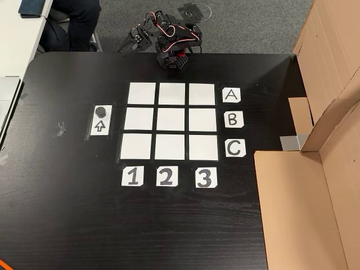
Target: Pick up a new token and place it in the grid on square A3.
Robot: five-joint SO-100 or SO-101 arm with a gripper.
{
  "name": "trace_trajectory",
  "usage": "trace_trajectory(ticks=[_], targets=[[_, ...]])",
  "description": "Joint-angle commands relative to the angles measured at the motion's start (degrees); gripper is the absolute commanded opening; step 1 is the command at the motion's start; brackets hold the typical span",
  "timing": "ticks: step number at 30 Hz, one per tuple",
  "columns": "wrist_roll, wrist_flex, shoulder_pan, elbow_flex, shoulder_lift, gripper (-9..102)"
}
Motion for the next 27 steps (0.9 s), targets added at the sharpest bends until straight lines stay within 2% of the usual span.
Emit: trace_trajectory(ticks=[1,17,27], targets=[[1.7,-2.1,-0.7,0.6,-0.2,17],[1.8,-2.1,-0.7,0.6,-0.2,11],[1.7,-1.9,-0.8,0.6,-0.2,21]])
